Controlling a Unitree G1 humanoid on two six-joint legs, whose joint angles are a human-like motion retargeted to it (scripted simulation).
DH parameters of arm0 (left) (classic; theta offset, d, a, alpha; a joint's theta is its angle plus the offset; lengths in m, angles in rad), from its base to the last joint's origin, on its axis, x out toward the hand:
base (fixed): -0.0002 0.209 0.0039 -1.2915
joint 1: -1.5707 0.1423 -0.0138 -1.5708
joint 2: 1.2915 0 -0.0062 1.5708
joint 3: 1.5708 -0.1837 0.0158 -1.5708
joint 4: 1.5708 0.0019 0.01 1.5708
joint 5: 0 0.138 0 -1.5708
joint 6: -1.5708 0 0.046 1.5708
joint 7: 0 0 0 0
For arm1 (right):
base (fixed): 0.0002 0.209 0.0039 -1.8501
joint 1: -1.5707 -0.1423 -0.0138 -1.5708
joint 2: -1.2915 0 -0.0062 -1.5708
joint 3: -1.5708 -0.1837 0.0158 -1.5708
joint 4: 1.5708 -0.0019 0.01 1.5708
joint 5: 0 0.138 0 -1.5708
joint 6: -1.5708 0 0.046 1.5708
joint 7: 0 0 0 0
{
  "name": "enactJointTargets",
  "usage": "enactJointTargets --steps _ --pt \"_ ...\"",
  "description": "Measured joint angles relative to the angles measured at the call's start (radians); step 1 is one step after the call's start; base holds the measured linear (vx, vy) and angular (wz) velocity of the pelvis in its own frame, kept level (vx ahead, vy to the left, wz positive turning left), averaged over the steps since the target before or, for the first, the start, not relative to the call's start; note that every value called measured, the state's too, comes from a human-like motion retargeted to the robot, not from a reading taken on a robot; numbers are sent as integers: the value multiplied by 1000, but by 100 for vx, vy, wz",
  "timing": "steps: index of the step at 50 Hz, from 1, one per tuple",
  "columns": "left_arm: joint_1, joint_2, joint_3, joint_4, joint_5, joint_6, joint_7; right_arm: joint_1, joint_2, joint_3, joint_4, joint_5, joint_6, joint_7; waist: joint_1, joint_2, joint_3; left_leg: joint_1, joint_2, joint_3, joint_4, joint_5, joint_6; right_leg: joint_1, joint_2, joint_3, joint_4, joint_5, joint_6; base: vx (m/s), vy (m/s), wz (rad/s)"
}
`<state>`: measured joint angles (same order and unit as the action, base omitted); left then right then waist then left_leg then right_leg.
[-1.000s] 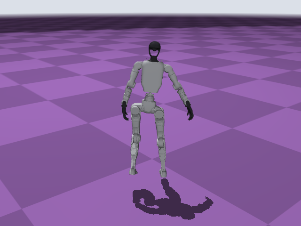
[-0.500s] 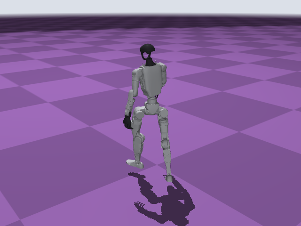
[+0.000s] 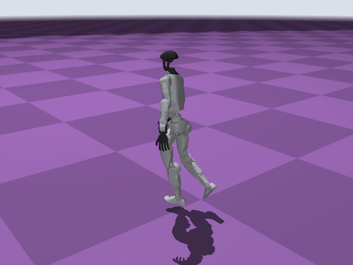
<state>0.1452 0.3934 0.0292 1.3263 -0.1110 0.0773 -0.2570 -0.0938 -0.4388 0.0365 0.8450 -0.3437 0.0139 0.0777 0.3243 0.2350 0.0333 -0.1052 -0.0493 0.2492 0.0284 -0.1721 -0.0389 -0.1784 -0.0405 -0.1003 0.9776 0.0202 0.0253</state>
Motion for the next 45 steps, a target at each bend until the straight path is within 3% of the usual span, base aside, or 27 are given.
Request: enactJointTargets --steps 4,8,20,28,34,40,45 --pt "10 43 48 38 -21 14 61 46 -9 -20 90 26 14 -55 -51 38 -61 66 -42 -182 16 -2 -22 -81 -13 9 69 -56 -55 30 8 248" --pt "-16 67 69 41 -44 19 102 62 9 -8 259 90 30 -79 -113 31 -107 157 -79 -383 20 6 -55 -120 -16 32 71 -108 -96 28 1 283" --pt "-54 -49 -41 103 157 8 -5 16 155 111 606 95 30 13 -182 -146 -173 465 -78 -891 -45 2 -77 -128 26 105 -185 -69 -57 24 -7 231" --pt "80 -97 -43 159 228 4 -41 -136 195 164 574 90 4 -8 -153 -278 -182 566 -112 -1009 -31 2 -57 -90 5 11 -529 70 -1 26 -9 83" --pt "146 -109 -84 131 217 1 -47 -221 181 159 512 144 -13 -20 -182 -331 -146 616 -162 -1083 3 -10 -37 -59 22 110 -763 170 40 29 -7 60" --pt "75 -103 -128 90 205 -1 -37 -208 159 157 482 130 -3 -2 -215 -340 -85 643 -173 -1122 19 -30 -14 -48 27 278 -875 239 49 33 -7 67" --pt "-43 -117 -127 29 193 -6 -3 -133 137 129 466 104 1 -9 -245 -280 -50 616 -124 -1105 23 -35 -14 -85 51 224 -824 133 24 38 -8 49"
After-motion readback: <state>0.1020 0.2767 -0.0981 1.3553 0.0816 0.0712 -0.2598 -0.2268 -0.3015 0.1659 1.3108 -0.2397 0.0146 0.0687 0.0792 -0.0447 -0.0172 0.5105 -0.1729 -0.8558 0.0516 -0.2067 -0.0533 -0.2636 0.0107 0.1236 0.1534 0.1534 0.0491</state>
